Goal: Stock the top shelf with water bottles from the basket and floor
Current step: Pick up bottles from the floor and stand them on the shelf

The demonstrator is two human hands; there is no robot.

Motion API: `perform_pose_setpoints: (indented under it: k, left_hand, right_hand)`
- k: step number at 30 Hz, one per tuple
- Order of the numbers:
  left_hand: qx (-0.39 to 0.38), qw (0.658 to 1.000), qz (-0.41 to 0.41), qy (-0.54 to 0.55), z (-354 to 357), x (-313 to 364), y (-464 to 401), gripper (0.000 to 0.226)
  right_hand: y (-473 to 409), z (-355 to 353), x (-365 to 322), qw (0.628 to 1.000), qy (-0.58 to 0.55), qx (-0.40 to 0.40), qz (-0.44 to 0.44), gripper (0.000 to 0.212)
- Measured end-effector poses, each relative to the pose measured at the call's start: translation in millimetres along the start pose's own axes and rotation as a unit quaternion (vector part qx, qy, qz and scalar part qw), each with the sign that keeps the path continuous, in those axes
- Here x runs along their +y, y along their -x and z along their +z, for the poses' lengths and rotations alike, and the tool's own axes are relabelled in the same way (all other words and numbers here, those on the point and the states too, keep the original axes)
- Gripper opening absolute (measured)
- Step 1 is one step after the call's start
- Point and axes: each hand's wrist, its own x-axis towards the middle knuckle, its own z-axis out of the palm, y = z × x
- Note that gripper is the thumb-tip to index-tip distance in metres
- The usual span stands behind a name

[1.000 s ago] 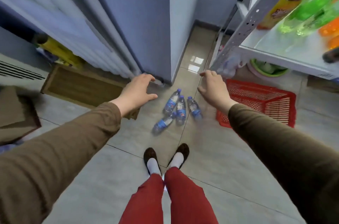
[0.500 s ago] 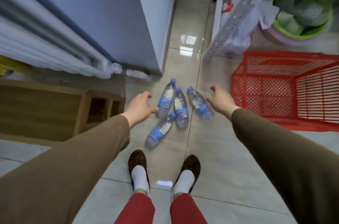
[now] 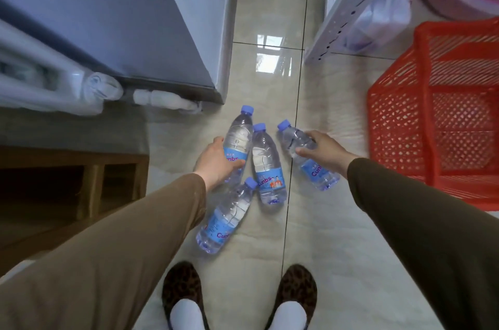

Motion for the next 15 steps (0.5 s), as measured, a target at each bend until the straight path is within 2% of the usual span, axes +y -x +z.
perform_pose_setpoints:
  k: [4,9,11,15]
  left_hand:
    - [0.004,1.000,-0.009,-0.024,8,-1,-12,0.069]
    - [0.007,0.999,-0.029,-0.030,12,4,-19,0.067]
    - [0.014,0.999,-0.029,-0.027,11,3,-17,0.062]
    - [0.033,0.999,-0.035,-0.010,1,-2,7,0.058]
  right_hand:
    - [-12,6,-2,0.999,-0.042,-0.026,0.011,0.069]
    - [-17,16,-2,0.999,-0.036,0.001,0.025,0.072]
    - [-16,19,2,0.996,-0.089,0.013,0.015,0.071]
    - [5,9,-3,0.976,-0.215,0.026,-0.005,0.054]
